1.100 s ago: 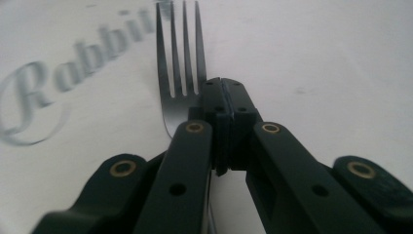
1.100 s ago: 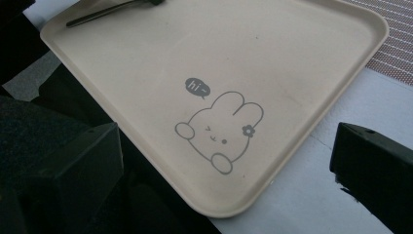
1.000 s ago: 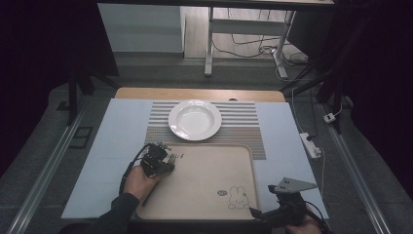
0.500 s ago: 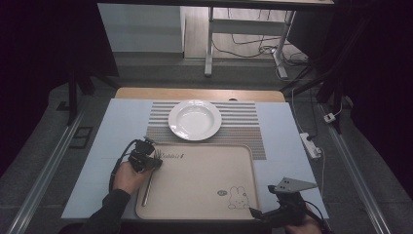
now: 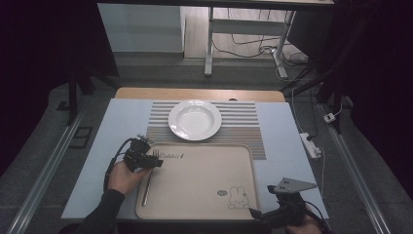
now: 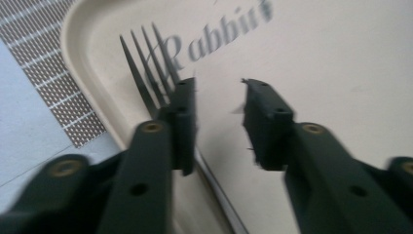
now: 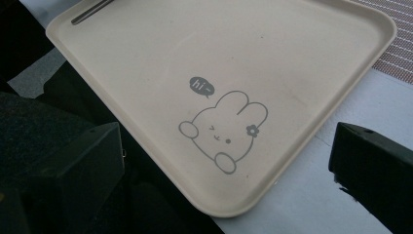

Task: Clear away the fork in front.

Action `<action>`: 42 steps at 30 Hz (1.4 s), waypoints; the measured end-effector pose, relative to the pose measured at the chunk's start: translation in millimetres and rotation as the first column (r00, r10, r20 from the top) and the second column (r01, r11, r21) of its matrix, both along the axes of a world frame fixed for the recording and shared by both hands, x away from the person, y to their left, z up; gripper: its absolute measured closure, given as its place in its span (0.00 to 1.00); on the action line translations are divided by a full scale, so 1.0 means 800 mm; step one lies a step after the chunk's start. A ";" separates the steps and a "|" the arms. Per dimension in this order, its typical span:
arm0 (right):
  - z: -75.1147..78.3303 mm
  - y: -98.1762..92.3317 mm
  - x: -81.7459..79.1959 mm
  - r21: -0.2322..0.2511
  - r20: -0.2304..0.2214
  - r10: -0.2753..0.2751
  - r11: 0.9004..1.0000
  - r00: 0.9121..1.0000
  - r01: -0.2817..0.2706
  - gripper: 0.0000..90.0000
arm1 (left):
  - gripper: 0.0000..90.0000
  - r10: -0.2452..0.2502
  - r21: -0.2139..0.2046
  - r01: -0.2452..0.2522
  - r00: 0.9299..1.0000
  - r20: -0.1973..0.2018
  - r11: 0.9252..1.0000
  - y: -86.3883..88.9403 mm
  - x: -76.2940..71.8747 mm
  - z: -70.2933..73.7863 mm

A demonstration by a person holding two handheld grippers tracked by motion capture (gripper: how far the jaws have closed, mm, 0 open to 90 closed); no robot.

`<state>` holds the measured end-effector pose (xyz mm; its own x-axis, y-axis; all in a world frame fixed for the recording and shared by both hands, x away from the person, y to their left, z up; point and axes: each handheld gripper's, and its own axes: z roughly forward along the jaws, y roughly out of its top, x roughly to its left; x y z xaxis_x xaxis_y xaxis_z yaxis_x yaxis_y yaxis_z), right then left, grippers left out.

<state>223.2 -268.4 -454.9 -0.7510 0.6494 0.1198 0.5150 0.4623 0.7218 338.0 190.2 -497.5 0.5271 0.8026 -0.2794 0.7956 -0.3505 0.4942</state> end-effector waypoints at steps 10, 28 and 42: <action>-0.001 0.002 0.000 -0.009 0.007 0.003 1.000 1.000 -0.003 0.00 | 0.24 -0.071 -0.089 0.084 0.988 0.140 0.992 0.020 -0.048 0.030; -0.001 0.002 0.001 -0.010 0.002 -0.008 1.000 1.000 0.008 0.00 | 0.03 -0.017 -0.202 0.066 0.971 0.238 0.977 0.072 -0.153 0.041; -0.001 0.002 0.002 -0.015 -0.005 -0.013 1.000 1.000 0.013 0.00 | 0.01 0.078 -0.199 -0.030 0.968 0.237 0.980 0.113 -0.199 0.032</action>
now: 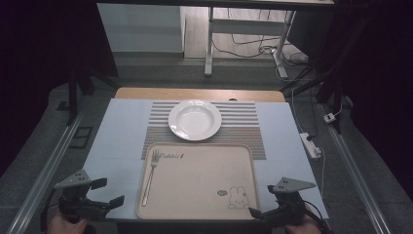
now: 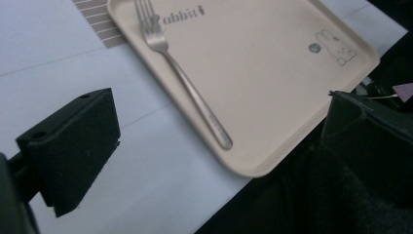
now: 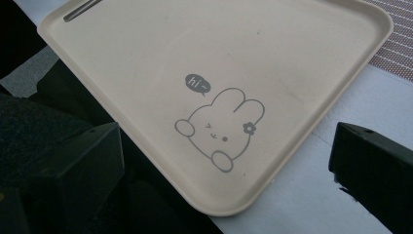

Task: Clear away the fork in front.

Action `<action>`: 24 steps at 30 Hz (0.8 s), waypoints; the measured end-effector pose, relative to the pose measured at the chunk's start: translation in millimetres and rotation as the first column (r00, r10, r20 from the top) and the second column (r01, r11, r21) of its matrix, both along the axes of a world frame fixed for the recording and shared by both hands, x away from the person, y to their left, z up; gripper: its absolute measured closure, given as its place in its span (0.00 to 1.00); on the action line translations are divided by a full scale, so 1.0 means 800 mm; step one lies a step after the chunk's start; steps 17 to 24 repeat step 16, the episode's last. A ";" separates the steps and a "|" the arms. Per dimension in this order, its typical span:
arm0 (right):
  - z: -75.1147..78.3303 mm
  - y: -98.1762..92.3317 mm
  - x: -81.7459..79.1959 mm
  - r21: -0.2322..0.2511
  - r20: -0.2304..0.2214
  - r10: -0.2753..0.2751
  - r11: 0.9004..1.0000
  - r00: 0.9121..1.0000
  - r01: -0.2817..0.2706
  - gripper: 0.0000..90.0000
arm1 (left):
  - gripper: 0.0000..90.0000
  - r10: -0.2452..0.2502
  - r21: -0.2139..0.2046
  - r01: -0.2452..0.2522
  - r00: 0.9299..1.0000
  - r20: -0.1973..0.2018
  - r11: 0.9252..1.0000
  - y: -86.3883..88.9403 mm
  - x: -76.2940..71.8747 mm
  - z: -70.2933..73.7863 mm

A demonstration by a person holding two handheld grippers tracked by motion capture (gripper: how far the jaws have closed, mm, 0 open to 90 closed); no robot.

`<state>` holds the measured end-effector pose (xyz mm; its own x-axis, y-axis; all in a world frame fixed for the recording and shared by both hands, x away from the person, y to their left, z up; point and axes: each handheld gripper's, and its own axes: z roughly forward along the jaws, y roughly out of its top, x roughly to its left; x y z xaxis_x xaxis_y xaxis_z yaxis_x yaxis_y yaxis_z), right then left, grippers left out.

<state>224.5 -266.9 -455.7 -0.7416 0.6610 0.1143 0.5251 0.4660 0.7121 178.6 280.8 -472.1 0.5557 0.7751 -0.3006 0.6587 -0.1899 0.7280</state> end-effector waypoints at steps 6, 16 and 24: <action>0.000 0.001 0.000 -0.005 -0.002 0.002 1.000 1.000 -0.002 0.00 | 0.00 0.031 0.039 -0.030 0.999 -0.015 0.999 0.006 -0.011 -0.003; -0.001 0.002 0.001 -0.013 -0.007 0.004 1.000 1.000 -0.004 0.00 | 0.00 0.042 0.119 -0.033 0.997 -0.070 0.992 0.000 -0.011 -0.005; -0.001 0.002 0.001 -0.013 -0.007 0.004 1.000 1.000 -0.004 0.00 | 0.00 0.042 0.119 -0.033 0.997 -0.070 0.992 0.000 -0.011 -0.005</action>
